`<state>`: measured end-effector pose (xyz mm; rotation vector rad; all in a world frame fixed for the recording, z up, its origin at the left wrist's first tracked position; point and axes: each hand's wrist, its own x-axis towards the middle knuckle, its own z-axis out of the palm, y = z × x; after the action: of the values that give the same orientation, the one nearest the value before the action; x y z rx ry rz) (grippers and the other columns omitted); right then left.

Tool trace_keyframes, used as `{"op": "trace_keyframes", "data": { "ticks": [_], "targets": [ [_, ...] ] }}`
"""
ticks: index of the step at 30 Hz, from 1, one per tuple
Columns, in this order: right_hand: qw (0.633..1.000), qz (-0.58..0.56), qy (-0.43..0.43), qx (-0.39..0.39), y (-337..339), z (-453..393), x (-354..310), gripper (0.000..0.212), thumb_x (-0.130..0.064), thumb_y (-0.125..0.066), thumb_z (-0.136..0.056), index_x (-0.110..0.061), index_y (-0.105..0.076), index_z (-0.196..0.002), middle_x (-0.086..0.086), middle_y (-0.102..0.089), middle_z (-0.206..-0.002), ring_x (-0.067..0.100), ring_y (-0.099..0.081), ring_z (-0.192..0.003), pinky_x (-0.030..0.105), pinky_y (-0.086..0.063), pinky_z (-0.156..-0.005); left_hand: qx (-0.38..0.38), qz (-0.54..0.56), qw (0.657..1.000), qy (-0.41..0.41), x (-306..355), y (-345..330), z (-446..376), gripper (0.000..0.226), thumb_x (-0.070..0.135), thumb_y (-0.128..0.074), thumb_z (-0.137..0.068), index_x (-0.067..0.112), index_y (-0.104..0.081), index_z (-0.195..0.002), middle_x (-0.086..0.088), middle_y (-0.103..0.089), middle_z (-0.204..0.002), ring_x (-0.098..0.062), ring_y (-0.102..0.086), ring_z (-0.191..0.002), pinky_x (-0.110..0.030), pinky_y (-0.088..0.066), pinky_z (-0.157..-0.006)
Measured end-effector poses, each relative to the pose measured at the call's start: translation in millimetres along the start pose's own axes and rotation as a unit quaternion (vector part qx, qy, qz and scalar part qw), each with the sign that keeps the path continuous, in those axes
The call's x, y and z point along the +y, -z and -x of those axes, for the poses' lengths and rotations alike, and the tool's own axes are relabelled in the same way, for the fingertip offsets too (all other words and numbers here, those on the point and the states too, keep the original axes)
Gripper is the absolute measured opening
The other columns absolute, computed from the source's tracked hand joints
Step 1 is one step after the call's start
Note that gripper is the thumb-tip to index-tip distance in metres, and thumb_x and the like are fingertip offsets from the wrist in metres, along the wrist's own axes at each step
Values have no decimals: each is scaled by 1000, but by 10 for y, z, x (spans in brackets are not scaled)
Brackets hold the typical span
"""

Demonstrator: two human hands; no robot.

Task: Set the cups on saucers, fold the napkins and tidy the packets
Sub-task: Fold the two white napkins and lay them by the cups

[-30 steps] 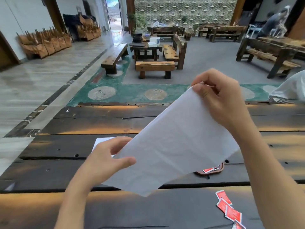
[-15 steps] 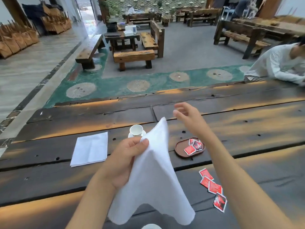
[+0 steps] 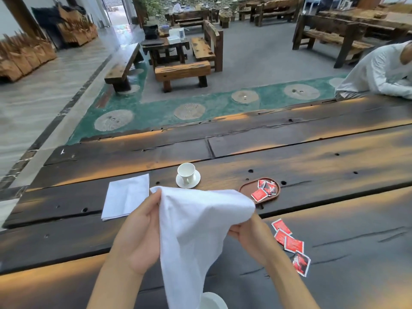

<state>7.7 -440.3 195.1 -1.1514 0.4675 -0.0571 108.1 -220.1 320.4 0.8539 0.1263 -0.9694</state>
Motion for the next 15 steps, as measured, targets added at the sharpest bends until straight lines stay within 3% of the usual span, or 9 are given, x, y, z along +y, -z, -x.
{"op": "trace_keyframes", "data": {
  "ticks": [3, 6, 8, 12, 13, 15],
  "targets": [
    [999, -4, 36, 9, -105, -55, -172, 55, -43, -16, -112, -21, -58, -141, 6, -66, -139, 27, -63, -128, 44, -50, -105, -7, 30, 999, -12, 75, -2, 56, 57, 38, -53, -99, 7, -56, -147, -16, -67, -139, -32, -69, -120, -46, -60, -93],
    [996, -43, 77, 12, -182, -46, -306, 68, -51, -14, -110, -6, -55, -141, 10, -64, -141, 26, -58, -133, 41, -52, -104, -47, 62, 997, -5, 149, 9, 112, 51, 39, -48, -101, 3, -70, -130, -16, -76, -123, -31, -75, -110, -43, -62, -88],
    [993, -87, 78, 9, -241, -31, -381, 81, -60, -17, -104, 4, -48, -143, 13, -62, -143, 26, -54, -137, 43, -46, -106, -93, 44, 995, -5, 172, 15, 159, 58, 43, -36, -107, 2, -71, -128, -16, -76, -123, -30, -72, -116, -41, -54, -101],
    [991, -95, 90, -10, -348, -12, -416, 75, -65, -17, -99, -21, -68, -133, 4, -62, -144, 18, -52, -139, 36, -40, -106, -144, 2, 989, -21, 197, 26, 178, 63, 44, -26, -109, 3, -62, -139, -16, -68, -138, -29, -61, -132, -39, -38, -116],
    [988, -119, 91, -35, -357, 5, -415, 77, -67, -17, -98, -22, -68, -134, 6, -60, -147, 18, -51, -140, 37, -39, -107, -126, -13, 992, -23, 198, 30, 171, 57, 41, -33, -106, 4, -67, -135, -16, -70, -134, -30, -65, -127, -41, -45, -111],
    [979, -167, 95, -70, -364, 57, -446, 83, -72, -23, -95, -14, -67, -134, 11, -58, -148, 24, -51, -139, 39, -40, -106, -68, -22, 997, -33, 186, 80, 151, 45, 35, -58, -92, 5, -77, -120, -18, -78, -118, -34, -76, -105, -44, -61, -87]
  ]
}}
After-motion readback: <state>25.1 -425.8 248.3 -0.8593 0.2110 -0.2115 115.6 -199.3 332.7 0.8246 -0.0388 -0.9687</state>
